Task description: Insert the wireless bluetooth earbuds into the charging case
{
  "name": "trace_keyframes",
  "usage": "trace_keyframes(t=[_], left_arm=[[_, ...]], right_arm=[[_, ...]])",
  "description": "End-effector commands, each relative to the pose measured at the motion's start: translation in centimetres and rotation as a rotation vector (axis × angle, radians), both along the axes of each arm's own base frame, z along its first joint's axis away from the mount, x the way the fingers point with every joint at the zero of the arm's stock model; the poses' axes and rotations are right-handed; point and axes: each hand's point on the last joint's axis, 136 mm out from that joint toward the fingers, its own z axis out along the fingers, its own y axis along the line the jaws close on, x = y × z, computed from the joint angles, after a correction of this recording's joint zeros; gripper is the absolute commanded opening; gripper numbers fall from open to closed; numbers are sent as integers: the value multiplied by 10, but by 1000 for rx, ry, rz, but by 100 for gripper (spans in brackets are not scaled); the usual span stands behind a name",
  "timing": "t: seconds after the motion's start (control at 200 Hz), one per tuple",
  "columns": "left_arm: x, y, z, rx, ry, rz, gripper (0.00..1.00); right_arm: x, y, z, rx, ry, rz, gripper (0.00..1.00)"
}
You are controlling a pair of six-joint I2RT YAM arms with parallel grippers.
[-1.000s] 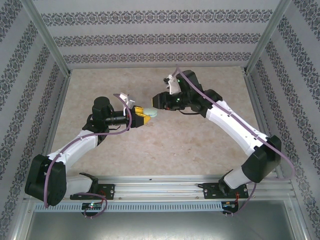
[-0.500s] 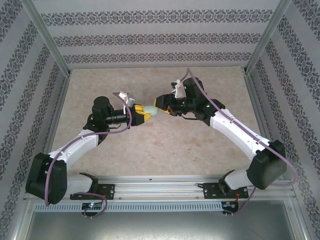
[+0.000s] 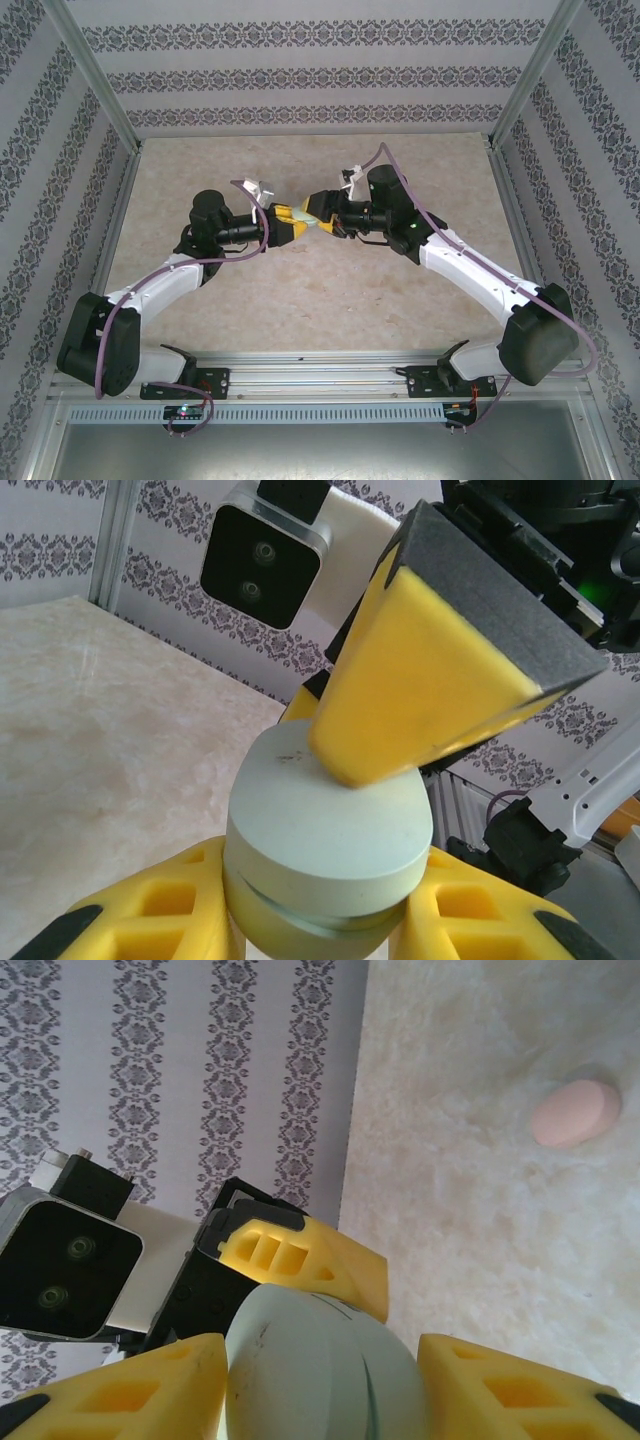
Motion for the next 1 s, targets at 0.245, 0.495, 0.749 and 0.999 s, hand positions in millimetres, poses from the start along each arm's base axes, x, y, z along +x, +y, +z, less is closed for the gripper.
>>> trace_keyframes(t=[0.245, 0.495, 0.749, 0.999], left_arm=[[-4, -9, 31, -15, -87, -11, 16], [-8, -12, 24, 21, -9, -44, 39], [-21, -8, 29, 55, -64, -48, 64], [-22, 2, 24, 118, -93, 26, 74]], right_arm=[[-13, 6, 10, 67, 5, 39, 47], [-12, 9, 12, 114, 24, 44, 29], [-8, 10, 7, 121, 50, 40, 15], [3, -1, 3, 116, 57, 2, 11]])
